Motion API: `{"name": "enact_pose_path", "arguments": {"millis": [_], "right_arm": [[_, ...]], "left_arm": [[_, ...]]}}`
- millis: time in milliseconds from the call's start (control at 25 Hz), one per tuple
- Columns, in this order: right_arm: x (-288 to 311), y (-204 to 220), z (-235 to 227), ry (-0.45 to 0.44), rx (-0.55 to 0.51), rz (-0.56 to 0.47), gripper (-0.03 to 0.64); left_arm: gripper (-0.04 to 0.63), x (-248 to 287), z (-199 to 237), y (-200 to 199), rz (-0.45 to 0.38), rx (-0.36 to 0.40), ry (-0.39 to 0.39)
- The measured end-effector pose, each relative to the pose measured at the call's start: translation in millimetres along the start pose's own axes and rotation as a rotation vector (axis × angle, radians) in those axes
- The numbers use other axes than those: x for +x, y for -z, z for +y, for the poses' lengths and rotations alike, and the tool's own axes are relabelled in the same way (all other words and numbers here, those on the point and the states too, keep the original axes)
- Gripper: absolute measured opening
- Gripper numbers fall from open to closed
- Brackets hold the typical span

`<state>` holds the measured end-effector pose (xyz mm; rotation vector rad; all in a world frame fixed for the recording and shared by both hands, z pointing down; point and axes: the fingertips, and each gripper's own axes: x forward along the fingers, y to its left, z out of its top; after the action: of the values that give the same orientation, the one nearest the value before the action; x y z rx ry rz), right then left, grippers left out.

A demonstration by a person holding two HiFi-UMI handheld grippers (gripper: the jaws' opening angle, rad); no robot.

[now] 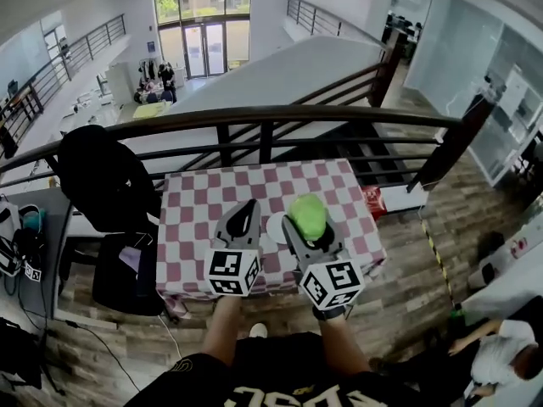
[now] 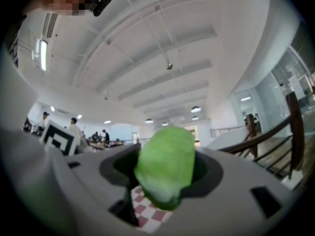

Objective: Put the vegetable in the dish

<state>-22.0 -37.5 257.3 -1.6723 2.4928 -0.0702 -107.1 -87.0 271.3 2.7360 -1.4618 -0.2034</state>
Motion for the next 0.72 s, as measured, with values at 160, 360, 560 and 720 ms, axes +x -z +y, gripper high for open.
{"name": "enact_pose_path", "arguments": {"millis": [160, 360, 560, 720], "right_arm": [[22.8, 28.4, -16.0, 0.041, 0.007, 0.053, 0.253], [39.9, 67.3, -63.9, 0.101, 0.059, 0.133, 0.253], [66.9, 121.1, -106.0, 0.105, 0.153, 0.235, 0.253], [88.3, 174.5, -134.0, 0.086, 0.216, 0.338, 0.253]], "left_arm": [[0.023, 24.3, 20.1, 27.0, 0.043, -0.025, 0.017], [0.023, 57.2, 23.6, 69.3, 0.127, -0.055, 0.023], [0.023, 87.7, 34.4, 119.1, 0.229, -0.083, -0.014], [0.023, 116.8, 47.5, 163.0, 0.305, -0.113, -0.045]]}}
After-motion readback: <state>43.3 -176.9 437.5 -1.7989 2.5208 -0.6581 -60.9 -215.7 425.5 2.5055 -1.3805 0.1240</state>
